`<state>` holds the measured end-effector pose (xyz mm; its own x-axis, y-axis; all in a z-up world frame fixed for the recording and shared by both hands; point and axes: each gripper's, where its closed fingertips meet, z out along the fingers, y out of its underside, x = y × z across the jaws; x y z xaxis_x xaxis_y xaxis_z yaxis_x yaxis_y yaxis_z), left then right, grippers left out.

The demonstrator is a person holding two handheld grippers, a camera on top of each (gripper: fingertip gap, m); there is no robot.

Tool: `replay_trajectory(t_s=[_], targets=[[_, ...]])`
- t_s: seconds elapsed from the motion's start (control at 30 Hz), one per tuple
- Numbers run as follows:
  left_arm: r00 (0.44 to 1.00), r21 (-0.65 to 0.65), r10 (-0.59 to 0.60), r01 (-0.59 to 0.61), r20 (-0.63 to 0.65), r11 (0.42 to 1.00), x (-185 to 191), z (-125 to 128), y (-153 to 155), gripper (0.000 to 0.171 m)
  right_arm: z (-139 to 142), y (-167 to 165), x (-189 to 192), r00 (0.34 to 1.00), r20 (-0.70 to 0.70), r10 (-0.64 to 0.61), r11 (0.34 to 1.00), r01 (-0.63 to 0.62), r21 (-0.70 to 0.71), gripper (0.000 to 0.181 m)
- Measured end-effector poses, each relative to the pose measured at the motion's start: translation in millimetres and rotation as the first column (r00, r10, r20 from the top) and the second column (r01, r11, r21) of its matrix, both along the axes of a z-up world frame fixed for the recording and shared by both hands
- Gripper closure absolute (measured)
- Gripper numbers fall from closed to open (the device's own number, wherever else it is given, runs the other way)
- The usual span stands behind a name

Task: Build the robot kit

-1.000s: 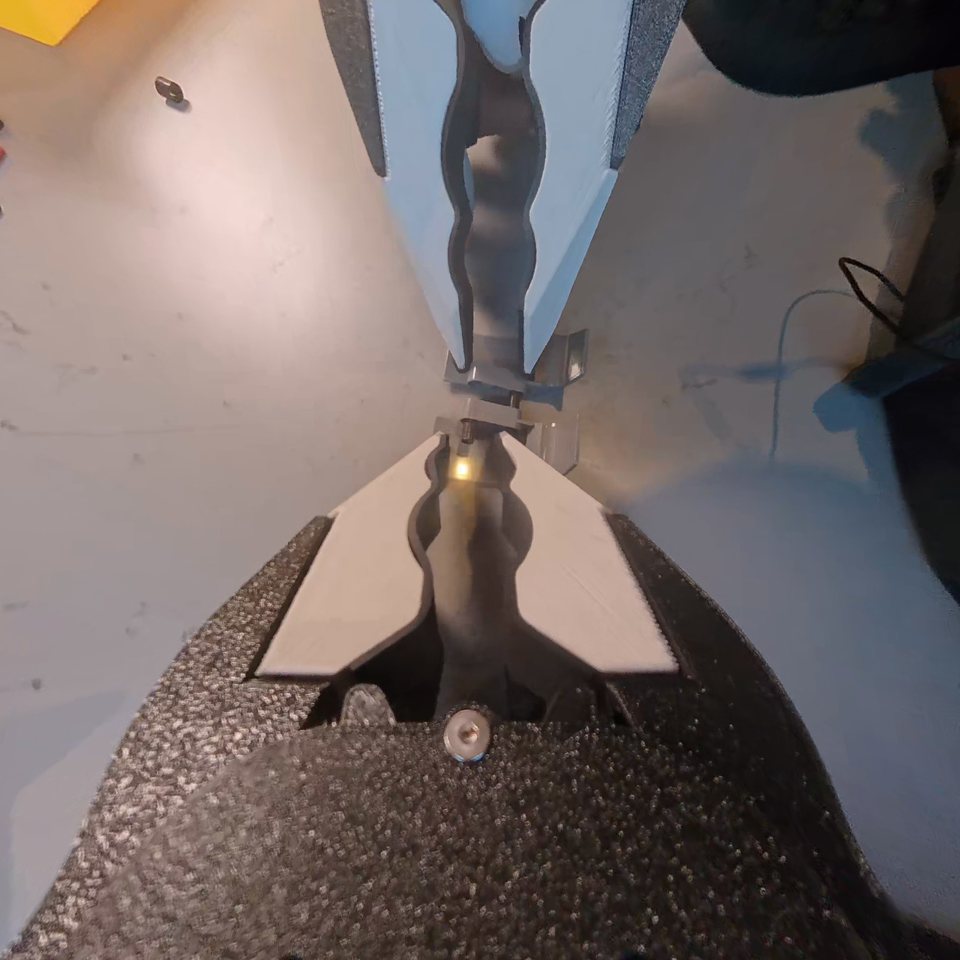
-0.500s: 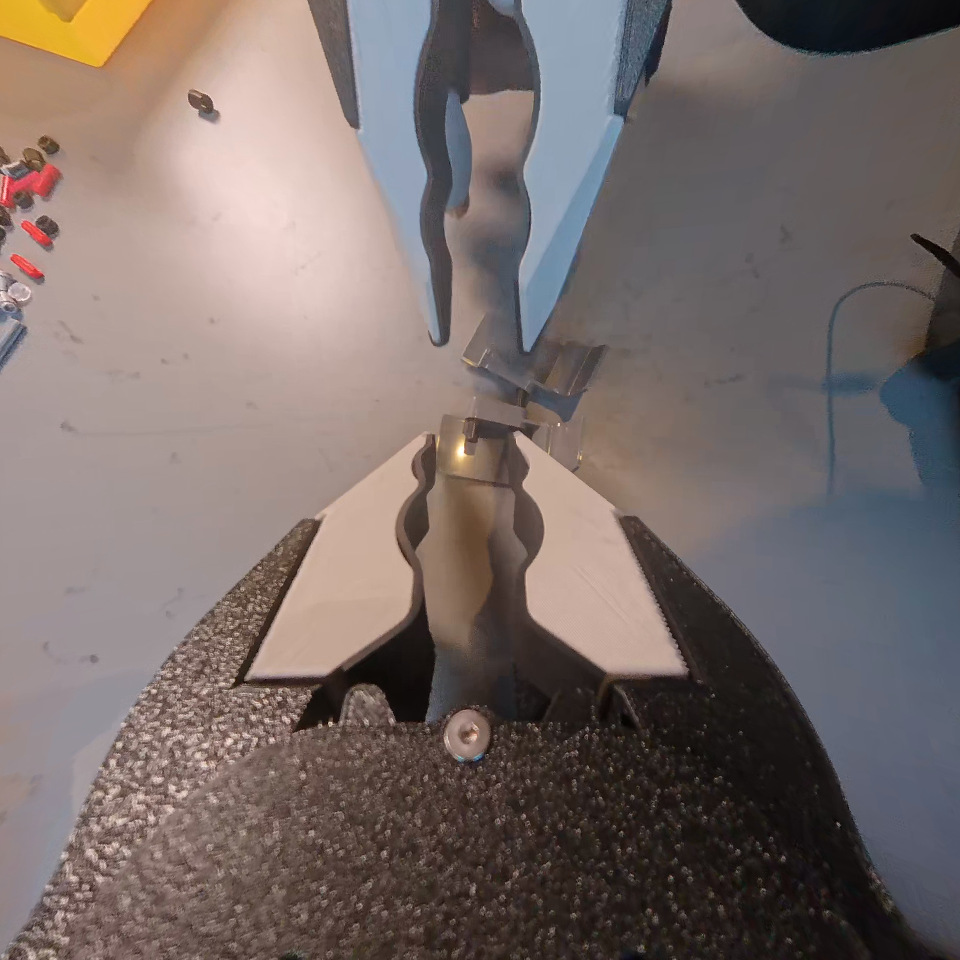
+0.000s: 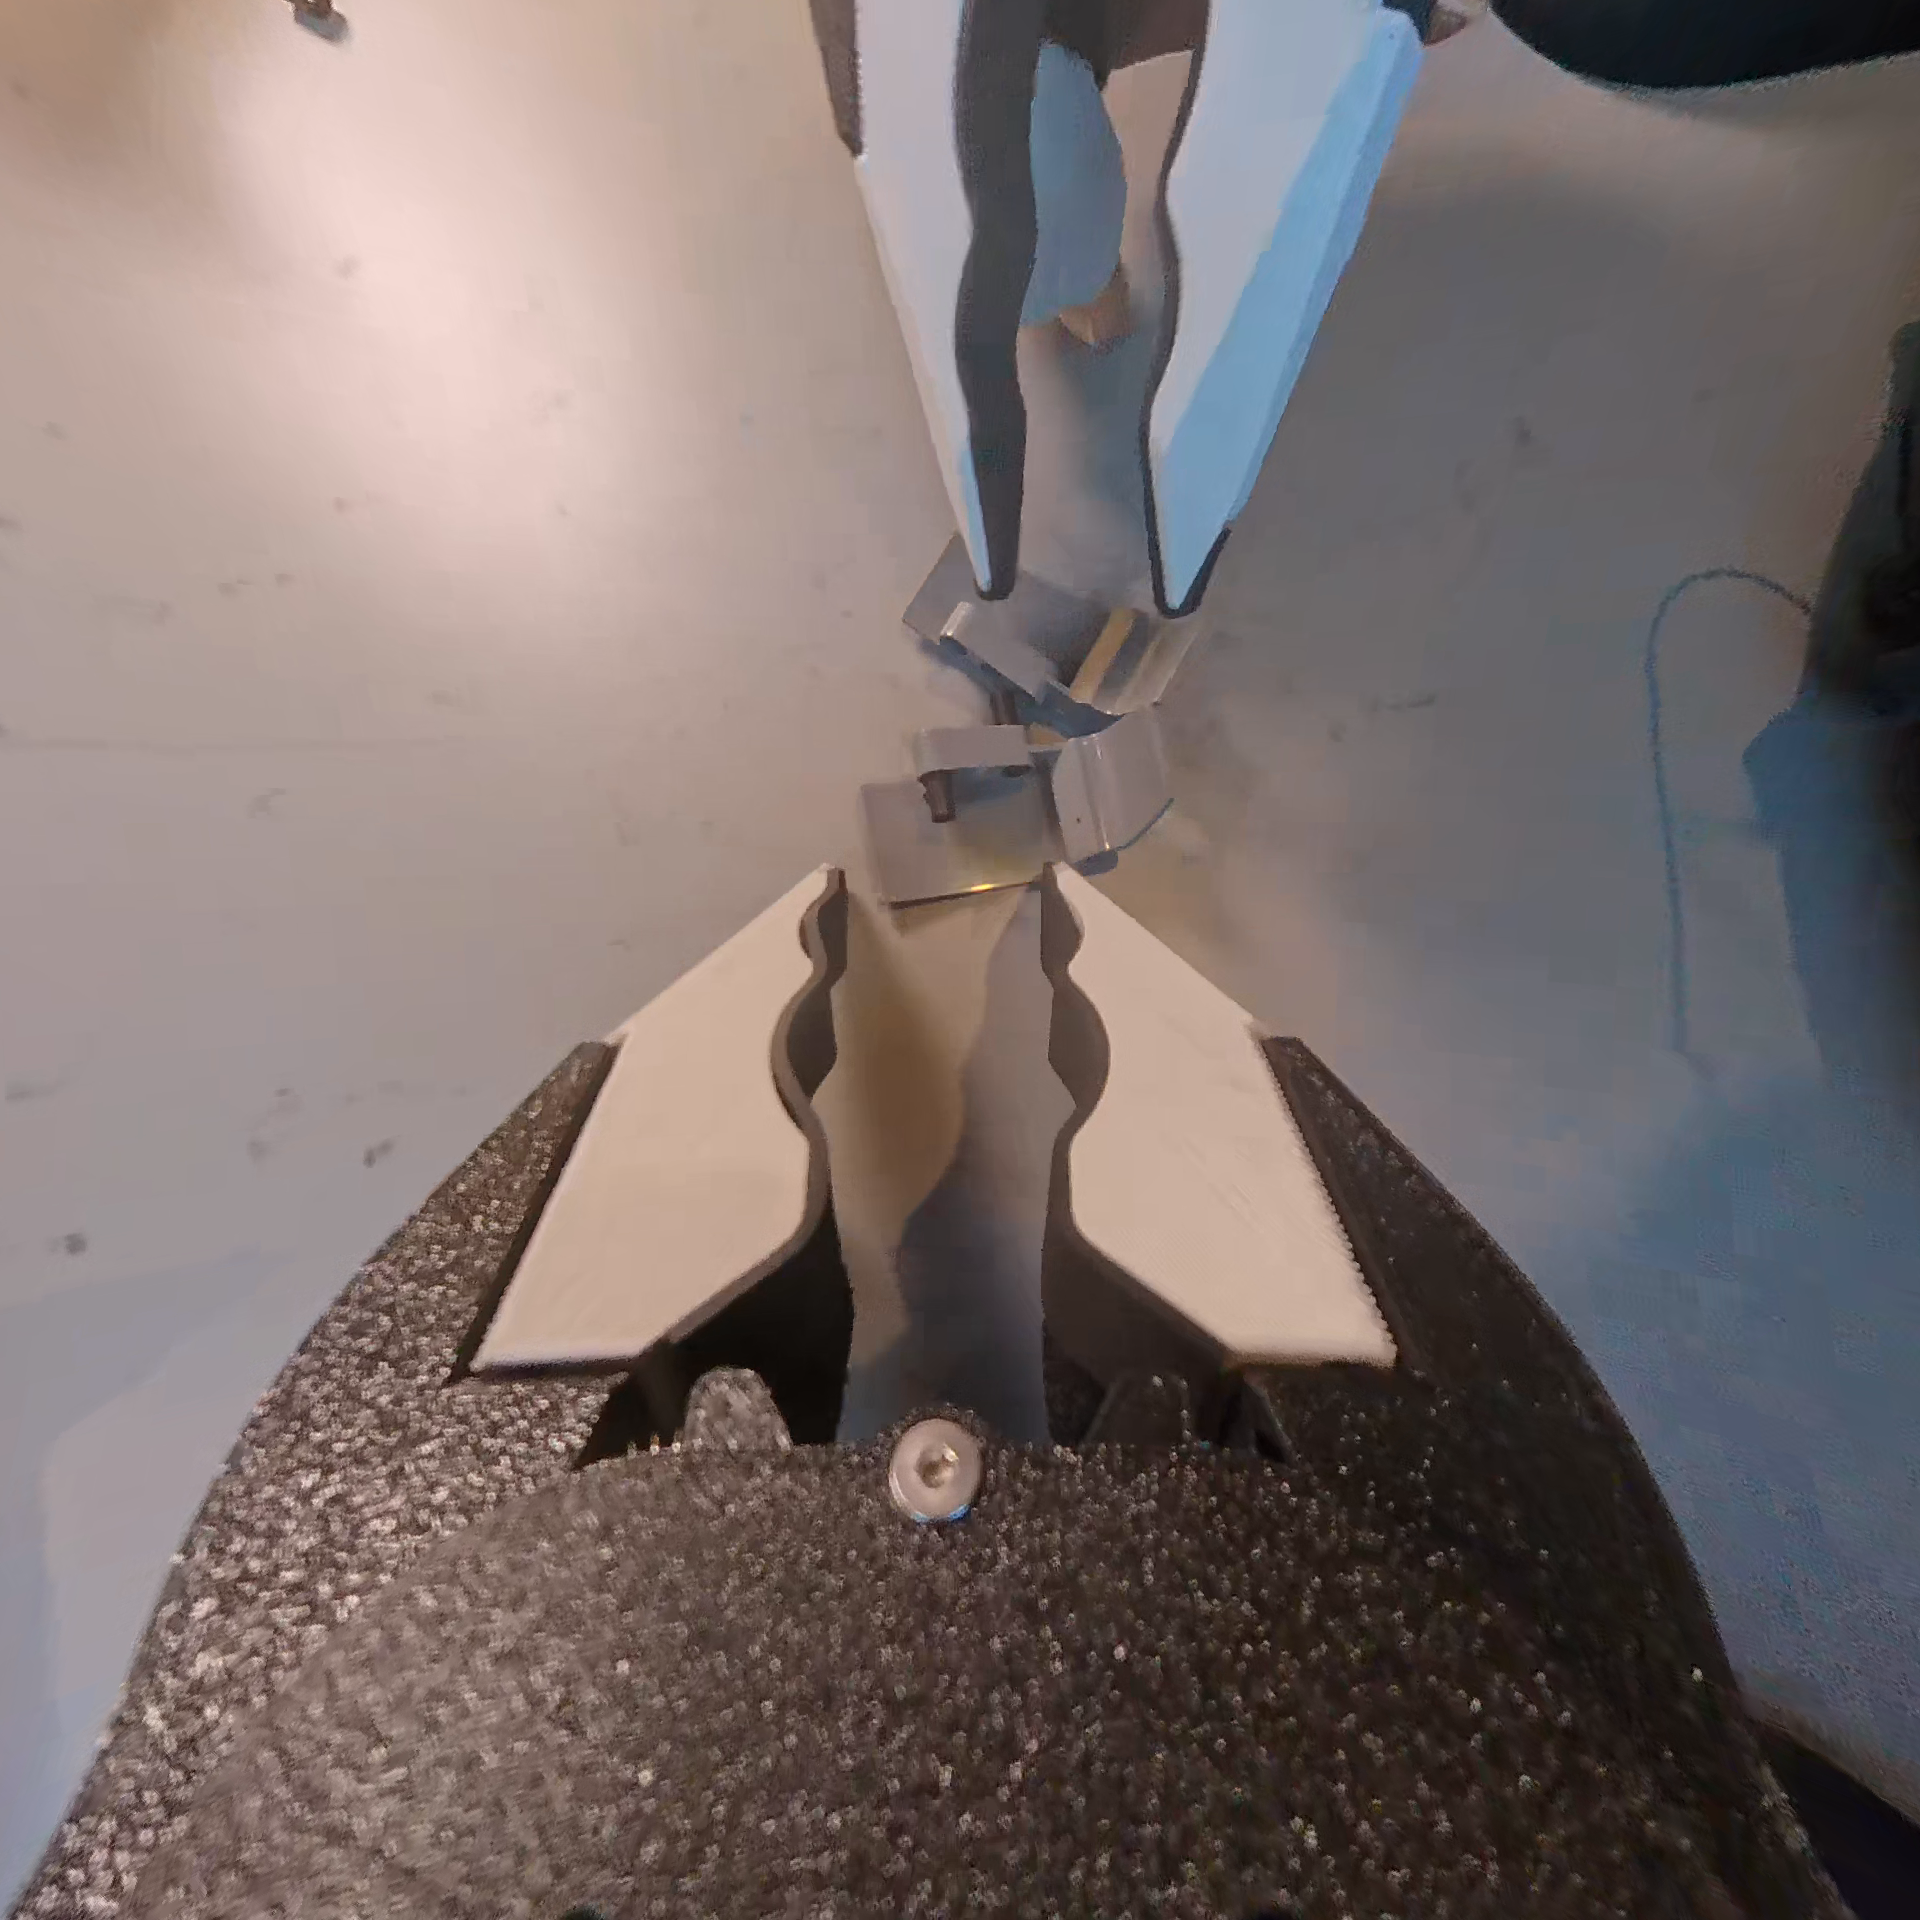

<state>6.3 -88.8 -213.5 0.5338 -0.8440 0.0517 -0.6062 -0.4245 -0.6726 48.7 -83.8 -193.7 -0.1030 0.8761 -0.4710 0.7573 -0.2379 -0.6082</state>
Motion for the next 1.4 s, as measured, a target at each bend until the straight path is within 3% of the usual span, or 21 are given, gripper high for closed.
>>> replay_trajectory(t_s=[0.17,0.43,0.67,0.87,0.97,1.4], targets=[[1.0,-0.003,-0.003,0.003,-0.009,1.0,9,0,-9,0.137,-2,-9,-5,0.991,0.063,0.115,0.991,-0.11,-0.07,0.148],[0.999,-0.024,0.016,-0.015,0.04,1.0,14,2,-28,0.137,-7,-12,-13,0.928,0.181,0.325,0.946,-0.32,-0.056,0.148],[0.998,-0.01,0.027,-0.027,0.065,1.0,1,9,-31,0.137,0,5,-4,0.942,0.202,0.267,0.94,-0.301,0.163,0.155],[0.999,-0.016,-0.027,0.028,0.038,0.999,15,1,-35,0.143,0,-6,-2,0.978,0.156,0.135,0.973,-0.161,0.164,0.161],[0.999,0.017,-0.031,0.031,0.018,0.999,23,0,-33,0.146,-11,6,0,0.976,0.188,0.11,0.956,-0.156,0.25,0.167],[0.998,0.043,0.003,-0.006,0.067,0.999,26,13,-29,0.143,-14,-9,5,0.931,0.224,0.287,0.935,-0.324,0.146,0.177]])
